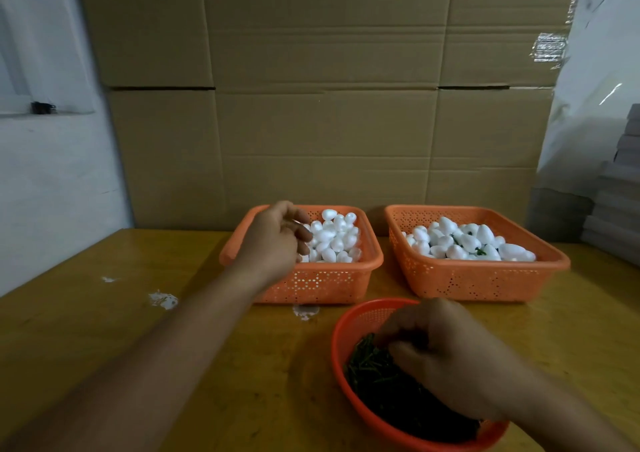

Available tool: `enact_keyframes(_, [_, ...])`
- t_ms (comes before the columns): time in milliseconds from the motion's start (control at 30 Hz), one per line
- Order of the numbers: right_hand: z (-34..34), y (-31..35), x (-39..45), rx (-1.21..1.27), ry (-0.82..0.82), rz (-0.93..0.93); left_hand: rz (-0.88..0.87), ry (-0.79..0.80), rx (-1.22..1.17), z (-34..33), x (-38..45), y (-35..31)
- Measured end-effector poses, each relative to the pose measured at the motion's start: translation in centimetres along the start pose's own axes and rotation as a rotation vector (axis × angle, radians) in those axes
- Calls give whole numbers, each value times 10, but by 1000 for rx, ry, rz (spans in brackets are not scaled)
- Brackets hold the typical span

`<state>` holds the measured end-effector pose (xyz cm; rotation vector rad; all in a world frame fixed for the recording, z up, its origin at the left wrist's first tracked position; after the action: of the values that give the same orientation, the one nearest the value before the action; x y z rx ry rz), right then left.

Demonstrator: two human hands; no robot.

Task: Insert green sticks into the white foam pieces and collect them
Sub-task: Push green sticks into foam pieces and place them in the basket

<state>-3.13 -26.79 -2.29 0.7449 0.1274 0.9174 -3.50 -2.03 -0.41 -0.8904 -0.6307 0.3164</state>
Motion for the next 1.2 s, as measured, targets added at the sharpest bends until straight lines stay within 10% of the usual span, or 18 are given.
enact_keyframes(567, [-6,-2,-1,-169,83,145,52,684,1322,-30,72,34])
enact_keyframes(1200, [-12,-7,1,-225,121,134,-3,696,1394,-46,87,51])
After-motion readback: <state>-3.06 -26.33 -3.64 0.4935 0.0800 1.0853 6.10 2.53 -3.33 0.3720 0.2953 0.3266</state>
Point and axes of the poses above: each hand's wrist, its own x-axis towards the middle knuckle, its own z-axis out of the back of the hand, y = z × x, the point moved 4 cm from there along x, towards the middle knuckle, and after that the axes turned 11 degrees about x, right-handed, at the moved point
